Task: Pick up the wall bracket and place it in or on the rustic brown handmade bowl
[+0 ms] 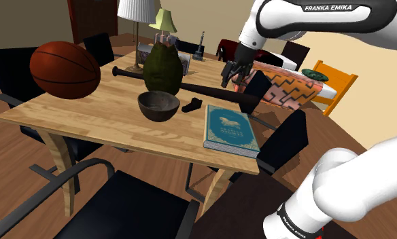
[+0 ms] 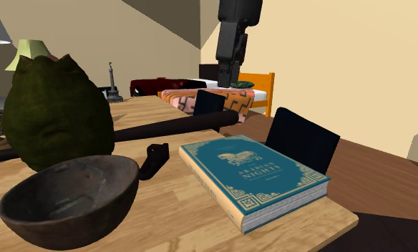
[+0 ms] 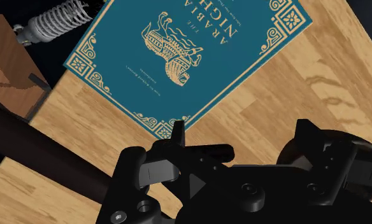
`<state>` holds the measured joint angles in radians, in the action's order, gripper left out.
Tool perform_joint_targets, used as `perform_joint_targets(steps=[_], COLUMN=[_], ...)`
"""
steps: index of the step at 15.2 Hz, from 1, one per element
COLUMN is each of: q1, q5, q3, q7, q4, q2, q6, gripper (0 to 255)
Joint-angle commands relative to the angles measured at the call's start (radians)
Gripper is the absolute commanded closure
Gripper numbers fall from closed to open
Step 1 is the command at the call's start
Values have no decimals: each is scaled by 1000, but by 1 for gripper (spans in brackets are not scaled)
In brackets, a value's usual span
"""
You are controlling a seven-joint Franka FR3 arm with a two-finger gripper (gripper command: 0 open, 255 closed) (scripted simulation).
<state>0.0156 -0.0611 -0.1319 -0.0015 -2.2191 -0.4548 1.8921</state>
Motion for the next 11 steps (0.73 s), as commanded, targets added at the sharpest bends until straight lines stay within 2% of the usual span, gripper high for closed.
perform_joint_targets(steps=[1, 11], q1=[0, -10], q5=[5, 86], q3=[-18, -89], q7=[-23, -156], q4=[18, 232], q2=[65, 450], q6=[38, 158], gripper=[0, 0])
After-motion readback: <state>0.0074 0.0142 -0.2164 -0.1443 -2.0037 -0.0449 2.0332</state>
